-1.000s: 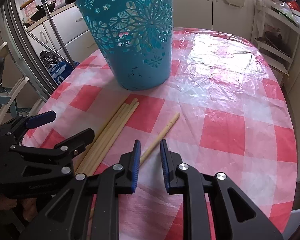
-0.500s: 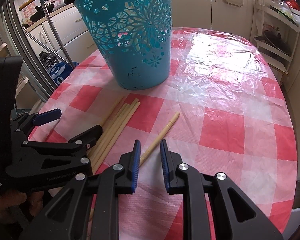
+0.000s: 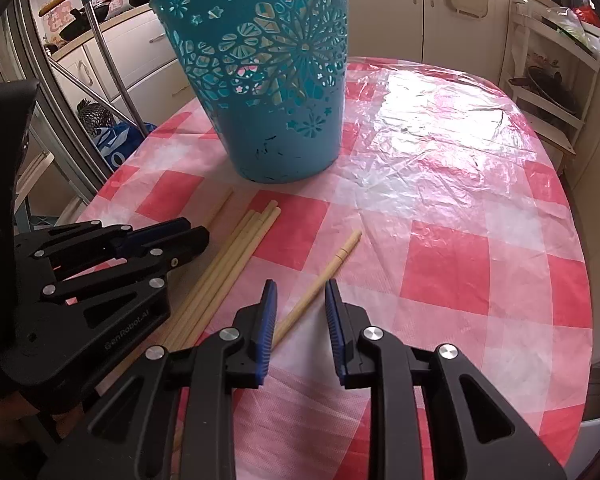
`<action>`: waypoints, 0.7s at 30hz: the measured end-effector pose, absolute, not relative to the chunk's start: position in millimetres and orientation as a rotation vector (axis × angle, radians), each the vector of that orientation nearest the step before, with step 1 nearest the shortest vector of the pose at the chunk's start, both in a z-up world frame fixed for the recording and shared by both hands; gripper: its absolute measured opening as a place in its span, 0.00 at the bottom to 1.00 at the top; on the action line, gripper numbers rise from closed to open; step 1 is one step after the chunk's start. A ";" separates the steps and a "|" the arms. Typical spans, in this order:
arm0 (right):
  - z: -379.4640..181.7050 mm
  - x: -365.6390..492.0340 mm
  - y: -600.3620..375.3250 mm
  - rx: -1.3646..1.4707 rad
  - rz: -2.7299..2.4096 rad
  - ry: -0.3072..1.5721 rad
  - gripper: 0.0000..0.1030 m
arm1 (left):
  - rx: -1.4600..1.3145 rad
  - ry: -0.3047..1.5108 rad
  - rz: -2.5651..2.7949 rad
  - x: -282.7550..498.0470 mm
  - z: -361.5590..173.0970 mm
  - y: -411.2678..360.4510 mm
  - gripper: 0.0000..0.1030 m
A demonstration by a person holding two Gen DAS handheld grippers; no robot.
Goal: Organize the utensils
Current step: 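Lower the left tool to the chopsticks and grasp one chopstick, then lift the chopstick with the left tool over the teal bin and release it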
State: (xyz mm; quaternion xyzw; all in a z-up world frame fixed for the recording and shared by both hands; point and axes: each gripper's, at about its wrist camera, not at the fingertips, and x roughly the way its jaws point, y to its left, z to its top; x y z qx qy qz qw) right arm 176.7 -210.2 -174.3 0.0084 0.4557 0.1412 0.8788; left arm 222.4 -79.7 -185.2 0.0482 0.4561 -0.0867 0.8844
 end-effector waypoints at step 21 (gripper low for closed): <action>-174.7 174.1 -203.3 -0.026 0.285 0.942 0.28 | -0.134 0.786 -0.352 183.8 -93.6 -34.3 0.04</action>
